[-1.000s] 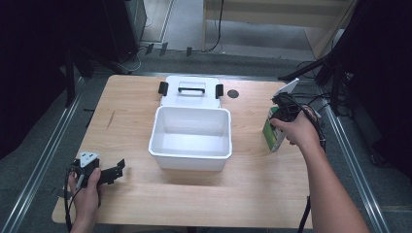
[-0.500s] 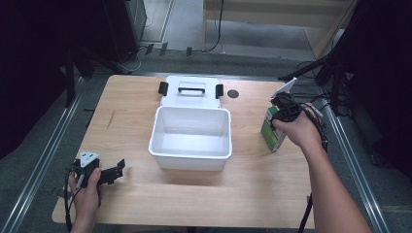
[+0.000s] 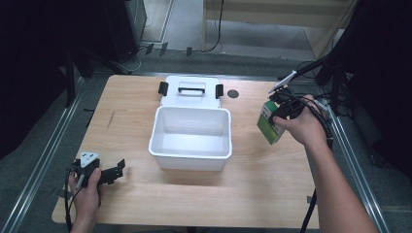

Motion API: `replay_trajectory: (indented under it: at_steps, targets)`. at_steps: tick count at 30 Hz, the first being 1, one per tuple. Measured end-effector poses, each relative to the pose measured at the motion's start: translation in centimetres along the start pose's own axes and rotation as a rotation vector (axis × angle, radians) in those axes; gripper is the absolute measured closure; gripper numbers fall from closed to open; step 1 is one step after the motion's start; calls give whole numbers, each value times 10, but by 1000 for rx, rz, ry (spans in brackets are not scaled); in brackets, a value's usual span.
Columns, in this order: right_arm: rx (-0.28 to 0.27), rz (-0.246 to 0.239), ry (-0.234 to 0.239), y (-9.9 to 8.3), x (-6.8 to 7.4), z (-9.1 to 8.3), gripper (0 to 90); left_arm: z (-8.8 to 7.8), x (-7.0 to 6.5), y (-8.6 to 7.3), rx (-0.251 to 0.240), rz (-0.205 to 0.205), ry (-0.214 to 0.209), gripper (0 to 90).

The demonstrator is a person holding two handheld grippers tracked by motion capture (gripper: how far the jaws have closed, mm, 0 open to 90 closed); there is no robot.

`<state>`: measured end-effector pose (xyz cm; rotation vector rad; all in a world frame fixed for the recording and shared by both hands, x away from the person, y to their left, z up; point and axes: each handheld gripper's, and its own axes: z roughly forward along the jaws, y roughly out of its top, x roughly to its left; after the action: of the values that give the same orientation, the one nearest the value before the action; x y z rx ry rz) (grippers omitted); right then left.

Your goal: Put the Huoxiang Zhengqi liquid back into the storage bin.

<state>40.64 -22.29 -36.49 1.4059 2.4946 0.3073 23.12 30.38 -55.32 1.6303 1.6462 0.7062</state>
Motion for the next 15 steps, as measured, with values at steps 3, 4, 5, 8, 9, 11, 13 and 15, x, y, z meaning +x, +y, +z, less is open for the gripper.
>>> replay_trajectory:
  at_steps: [3, 4, 5, 8, 9, 11, 13, 15]
  targets:
    - [-9, -32, 2, 2, 4, -7, 649, 0, 0, 0, 0, 1, 1, 0]
    - [-14, -44, 2, 3, 5, -10, 649, 0, 0, 0, 1, 2, 1, 0]
    - [-16, -54, 3, 3, 7, -12, 649, 0, 0, 0, -1, 2, 1, 0]
    - [-39, -96, 5, 5, 12, -19, 649, 0, 0, 0, -2, 1, 1, 0]
    - [-47, -112, 7, 6, 12, -22, 649, 0, 0, 0, -2, 1, 1, 0]
    - [-68, -138, 10, 7, 17, -28, 649, 0, 0, 0, -2, 1, 1, 0]
    - [-78, -175, 13, 9, 20, -34, 649, 0, 0, 0, -2, 0, 0, 0]
    - [-86, -210, 12, 10, 24, -39, 648, 0, 0, 0, -2, 1, 1, 0]
